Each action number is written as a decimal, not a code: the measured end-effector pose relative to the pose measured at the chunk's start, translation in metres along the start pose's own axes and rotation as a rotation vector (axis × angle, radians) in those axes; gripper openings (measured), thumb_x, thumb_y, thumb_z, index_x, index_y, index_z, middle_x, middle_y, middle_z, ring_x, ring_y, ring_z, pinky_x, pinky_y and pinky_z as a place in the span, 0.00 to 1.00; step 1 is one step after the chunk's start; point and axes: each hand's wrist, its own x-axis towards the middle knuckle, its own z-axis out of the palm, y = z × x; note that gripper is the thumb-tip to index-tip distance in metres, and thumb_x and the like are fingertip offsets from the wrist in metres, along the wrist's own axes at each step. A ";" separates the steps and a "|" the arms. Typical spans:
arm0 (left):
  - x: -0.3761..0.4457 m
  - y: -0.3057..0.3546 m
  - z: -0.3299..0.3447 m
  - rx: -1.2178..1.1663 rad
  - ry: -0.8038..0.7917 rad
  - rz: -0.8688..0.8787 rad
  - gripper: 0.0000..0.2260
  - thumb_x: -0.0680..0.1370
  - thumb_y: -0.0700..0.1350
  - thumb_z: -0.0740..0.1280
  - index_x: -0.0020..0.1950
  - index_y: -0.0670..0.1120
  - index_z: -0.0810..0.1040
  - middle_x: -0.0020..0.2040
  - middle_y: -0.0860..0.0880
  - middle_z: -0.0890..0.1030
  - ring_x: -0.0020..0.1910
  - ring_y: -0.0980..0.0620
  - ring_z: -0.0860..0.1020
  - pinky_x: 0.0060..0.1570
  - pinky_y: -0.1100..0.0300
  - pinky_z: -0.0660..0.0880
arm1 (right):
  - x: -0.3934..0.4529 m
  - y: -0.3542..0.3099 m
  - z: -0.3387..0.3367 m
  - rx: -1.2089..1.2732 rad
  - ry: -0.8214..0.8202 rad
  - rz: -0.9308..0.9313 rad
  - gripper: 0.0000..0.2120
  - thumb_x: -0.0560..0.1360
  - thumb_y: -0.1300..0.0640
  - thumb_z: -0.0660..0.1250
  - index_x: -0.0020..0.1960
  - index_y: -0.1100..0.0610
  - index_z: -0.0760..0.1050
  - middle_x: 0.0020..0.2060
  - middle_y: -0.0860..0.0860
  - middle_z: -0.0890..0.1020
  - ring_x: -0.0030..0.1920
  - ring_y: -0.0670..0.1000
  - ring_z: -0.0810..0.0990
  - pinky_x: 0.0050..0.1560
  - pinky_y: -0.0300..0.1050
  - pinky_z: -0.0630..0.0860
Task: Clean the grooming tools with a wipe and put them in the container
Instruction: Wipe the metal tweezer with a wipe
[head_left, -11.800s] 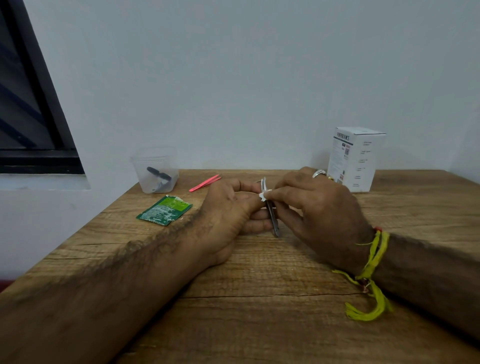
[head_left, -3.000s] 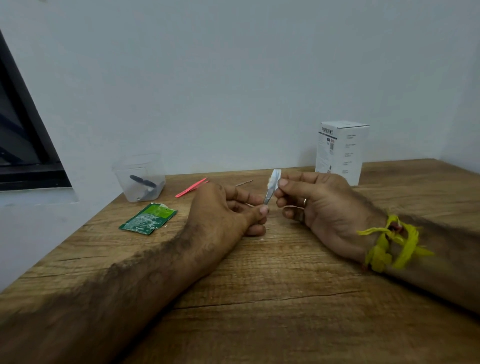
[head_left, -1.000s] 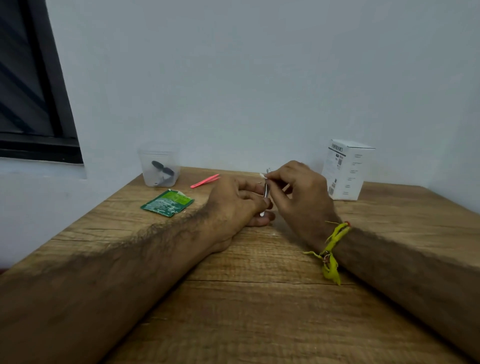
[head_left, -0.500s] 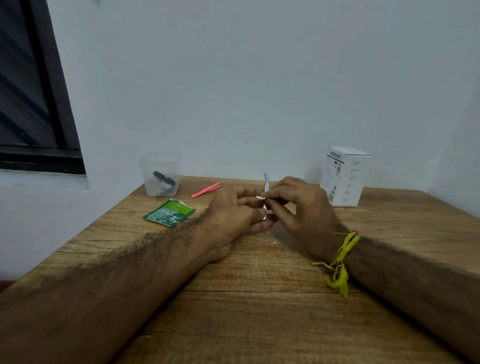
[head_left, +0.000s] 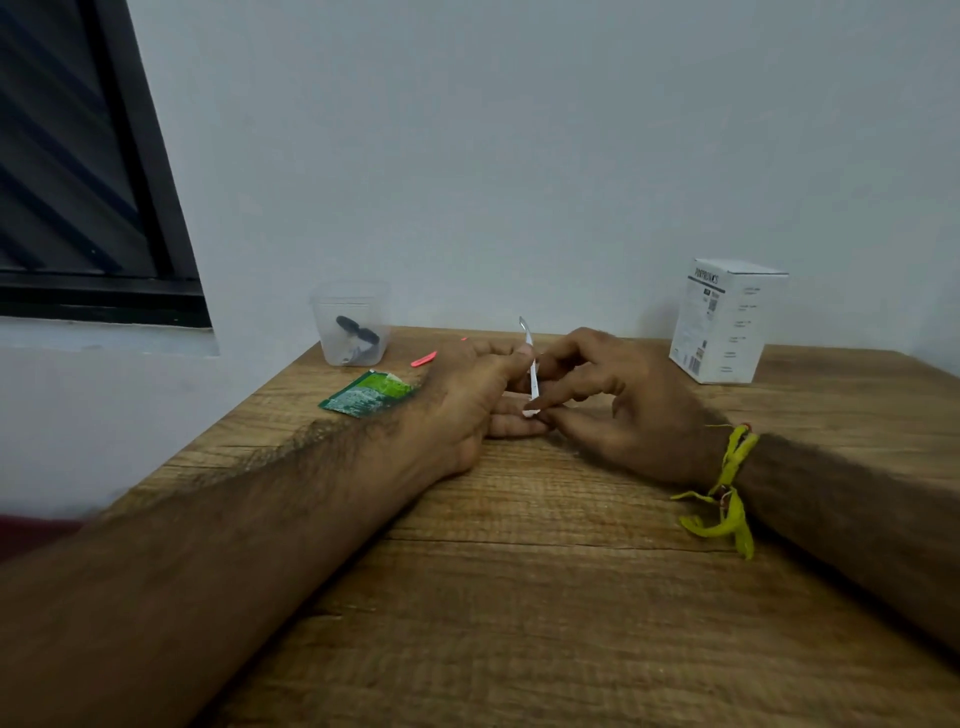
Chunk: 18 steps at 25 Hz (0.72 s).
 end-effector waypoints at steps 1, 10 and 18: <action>0.000 0.000 0.000 -0.015 0.012 0.002 0.04 0.82 0.41 0.66 0.53 0.41 0.77 0.40 0.42 0.85 0.29 0.48 0.83 0.27 0.56 0.81 | 0.000 0.000 0.001 0.053 0.005 0.051 0.07 0.69 0.66 0.75 0.45 0.58 0.86 0.48 0.52 0.81 0.49 0.49 0.81 0.46 0.50 0.79; 0.002 -0.006 0.002 -0.037 0.008 0.073 0.05 0.79 0.36 0.69 0.53 0.39 0.76 0.45 0.39 0.83 0.34 0.45 0.85 0.30 0.57 0.83 | 0.008 0.016 0.005 0.067 0.337 0.382 0.01 0.73 0.59 0.74 0.43 0.54 0.84 0.41 0.47 0.83 0.39 0.47 0.82 0.40 0.49 0.81; 0.003 -0.003 -0.004 0.375 0.142 0.201 0.07 0.77 0.34 0.72 0.53 0.42 0.79 0.45 0.41 0.83 0.41 0.44 0.86 0.43 0.48 0.85 | 0.034 0.041 0.020 -0.109 0.291 0.504 0.02 0.73 0.56 0.72 0.44 0.52 0.84 0.39 0.44 0.83 0.42 0.44 0.82 0.46 0.41 0.80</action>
